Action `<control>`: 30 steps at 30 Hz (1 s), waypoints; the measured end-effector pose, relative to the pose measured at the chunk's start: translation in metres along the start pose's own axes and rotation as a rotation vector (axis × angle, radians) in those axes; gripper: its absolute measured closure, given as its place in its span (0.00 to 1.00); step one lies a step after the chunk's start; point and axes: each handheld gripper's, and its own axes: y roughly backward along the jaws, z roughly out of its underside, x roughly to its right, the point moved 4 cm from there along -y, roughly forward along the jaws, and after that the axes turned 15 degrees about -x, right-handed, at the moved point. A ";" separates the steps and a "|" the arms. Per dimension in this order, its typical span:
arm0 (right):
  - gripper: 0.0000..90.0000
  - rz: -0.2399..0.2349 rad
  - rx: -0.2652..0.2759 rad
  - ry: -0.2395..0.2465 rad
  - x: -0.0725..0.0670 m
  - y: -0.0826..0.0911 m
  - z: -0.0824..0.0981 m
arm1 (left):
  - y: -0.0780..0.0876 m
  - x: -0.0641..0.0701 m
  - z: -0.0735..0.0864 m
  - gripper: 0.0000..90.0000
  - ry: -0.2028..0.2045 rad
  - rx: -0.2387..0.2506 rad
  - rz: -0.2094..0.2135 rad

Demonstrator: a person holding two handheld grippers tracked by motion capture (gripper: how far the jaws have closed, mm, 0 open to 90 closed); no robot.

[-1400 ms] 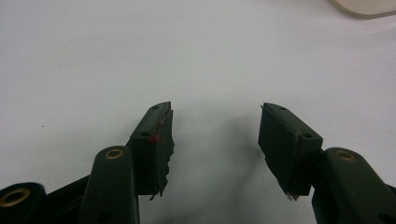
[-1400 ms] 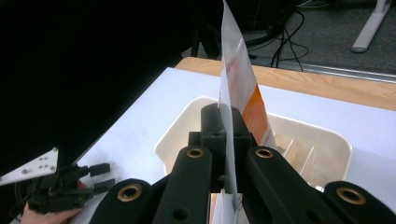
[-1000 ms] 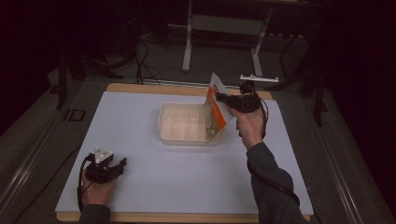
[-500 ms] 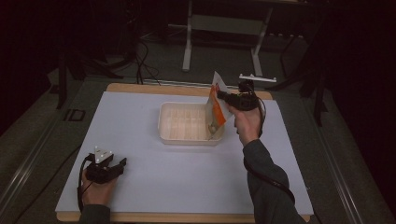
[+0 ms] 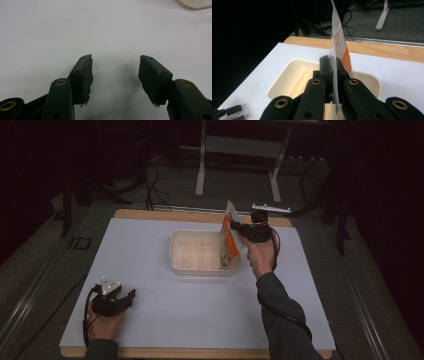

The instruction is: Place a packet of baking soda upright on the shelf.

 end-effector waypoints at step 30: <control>0.68 0.089 -0.069 0.040 -0.003 -0.032 0.011 | 0.000 0.000 0.000 0.49 0.001 0.003 0.001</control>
